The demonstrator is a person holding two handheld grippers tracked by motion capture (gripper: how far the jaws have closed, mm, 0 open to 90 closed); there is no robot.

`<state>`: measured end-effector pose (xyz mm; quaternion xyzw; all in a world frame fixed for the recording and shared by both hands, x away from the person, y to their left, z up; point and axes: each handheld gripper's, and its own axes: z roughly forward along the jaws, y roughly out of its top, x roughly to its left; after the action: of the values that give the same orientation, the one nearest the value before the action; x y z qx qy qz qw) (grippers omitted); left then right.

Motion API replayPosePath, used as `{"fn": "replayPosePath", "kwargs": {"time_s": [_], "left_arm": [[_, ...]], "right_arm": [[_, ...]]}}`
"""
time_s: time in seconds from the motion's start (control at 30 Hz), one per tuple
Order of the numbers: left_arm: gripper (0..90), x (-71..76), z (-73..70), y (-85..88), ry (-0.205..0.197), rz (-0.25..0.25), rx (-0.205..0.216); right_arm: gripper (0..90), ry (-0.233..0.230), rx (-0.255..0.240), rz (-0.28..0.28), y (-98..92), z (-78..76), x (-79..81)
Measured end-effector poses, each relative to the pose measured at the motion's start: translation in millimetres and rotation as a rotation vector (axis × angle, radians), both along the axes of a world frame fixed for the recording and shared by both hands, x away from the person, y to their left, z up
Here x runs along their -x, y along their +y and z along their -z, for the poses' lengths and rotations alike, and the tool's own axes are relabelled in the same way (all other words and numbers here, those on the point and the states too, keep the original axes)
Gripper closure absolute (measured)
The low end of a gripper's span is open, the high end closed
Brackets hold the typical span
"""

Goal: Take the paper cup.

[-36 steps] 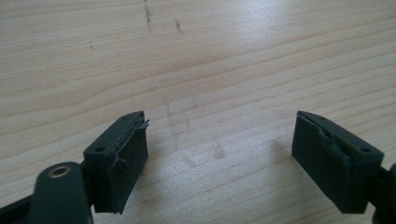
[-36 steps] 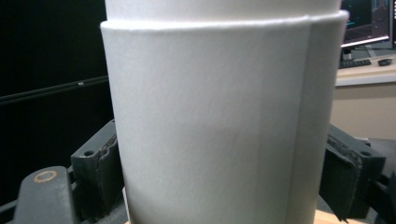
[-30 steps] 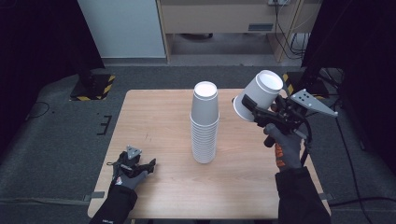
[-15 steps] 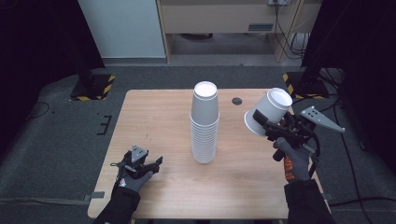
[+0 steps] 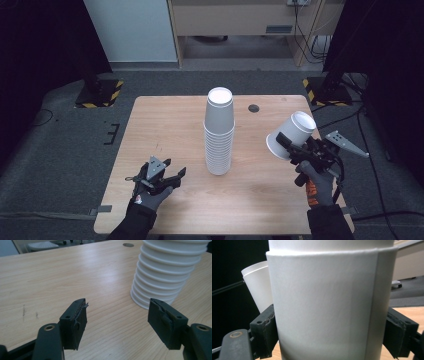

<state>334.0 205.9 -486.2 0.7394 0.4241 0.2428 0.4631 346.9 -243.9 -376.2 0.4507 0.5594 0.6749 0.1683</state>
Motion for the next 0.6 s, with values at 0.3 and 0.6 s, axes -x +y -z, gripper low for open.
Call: {"fn": "replayPosePath", "kwargs": {"time_s": [0.3,0.6], "left_arm": [[30.6,9.0,-8.7,-18.7,-0.035,0.05,0.032],[32.4,16.8,-13.6,-45.8,-0.059,0.117,0.045]], "right_arm": [[15.9,0.043,-0.028,-0.001,-2.7,22.5,3.4],[15.8,0.068,-0.042,-0.014,2.4,32.4,5.1]]}}
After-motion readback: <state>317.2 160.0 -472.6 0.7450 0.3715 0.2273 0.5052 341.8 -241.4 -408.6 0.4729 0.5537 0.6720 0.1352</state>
